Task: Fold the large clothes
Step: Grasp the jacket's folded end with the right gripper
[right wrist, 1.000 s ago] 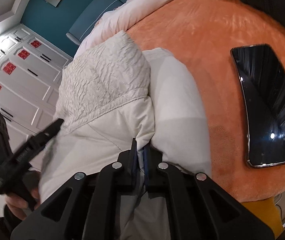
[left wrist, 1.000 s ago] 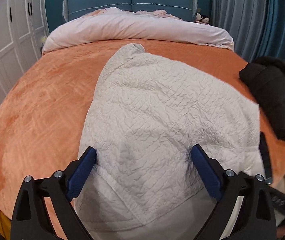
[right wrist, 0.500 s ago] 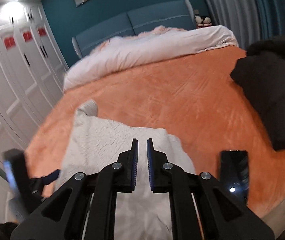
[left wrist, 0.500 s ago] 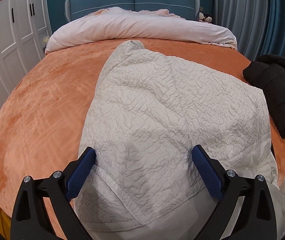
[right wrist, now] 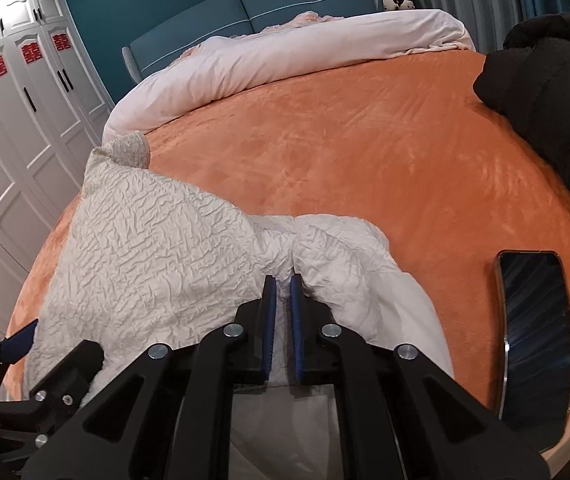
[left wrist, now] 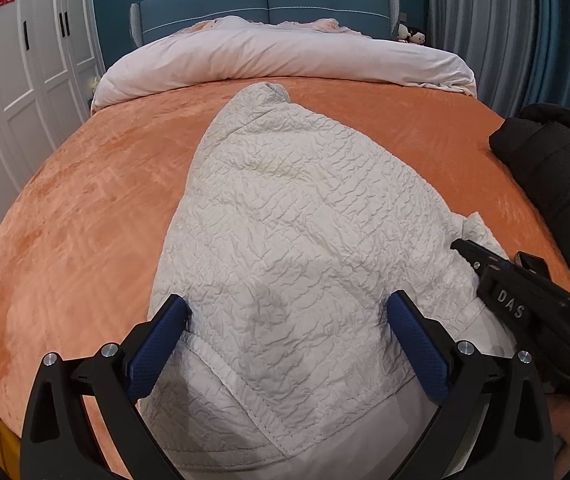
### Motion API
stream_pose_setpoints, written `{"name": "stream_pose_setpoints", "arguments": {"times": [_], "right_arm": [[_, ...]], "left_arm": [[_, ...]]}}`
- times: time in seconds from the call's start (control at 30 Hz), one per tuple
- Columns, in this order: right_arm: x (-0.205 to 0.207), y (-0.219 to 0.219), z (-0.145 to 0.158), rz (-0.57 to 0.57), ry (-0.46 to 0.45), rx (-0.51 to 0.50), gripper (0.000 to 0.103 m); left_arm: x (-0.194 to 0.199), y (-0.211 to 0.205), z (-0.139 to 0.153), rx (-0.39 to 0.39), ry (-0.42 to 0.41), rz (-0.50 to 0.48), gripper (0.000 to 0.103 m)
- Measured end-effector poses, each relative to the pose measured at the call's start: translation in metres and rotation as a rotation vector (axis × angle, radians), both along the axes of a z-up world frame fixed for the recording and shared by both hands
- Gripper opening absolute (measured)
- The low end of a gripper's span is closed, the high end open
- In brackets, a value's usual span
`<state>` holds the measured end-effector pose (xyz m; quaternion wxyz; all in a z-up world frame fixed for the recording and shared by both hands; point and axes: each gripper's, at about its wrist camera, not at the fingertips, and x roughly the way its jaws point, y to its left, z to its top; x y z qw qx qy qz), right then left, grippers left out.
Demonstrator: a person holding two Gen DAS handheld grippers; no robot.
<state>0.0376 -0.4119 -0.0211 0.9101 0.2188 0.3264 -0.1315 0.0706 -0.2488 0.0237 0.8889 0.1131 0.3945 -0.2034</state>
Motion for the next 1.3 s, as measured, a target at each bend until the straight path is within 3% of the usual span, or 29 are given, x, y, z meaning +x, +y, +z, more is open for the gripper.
{"name": "stream_pose_setpoints", "arguments": {"times": [0.5,1.3], "right_arm": [[0.006,-0.001,-0.022,0.001,-0.021,0.051,0.004],[0.009,-0.002,-0.031,0.002,-0.036,0.055,0.003]], "left_arm": [[-0.001,-0.012,-0.015,0.029,-0.06,0.012,0.098],[-0.002,-0.024,-0.023,0.05,-0.105,0.031,0.098]]}}
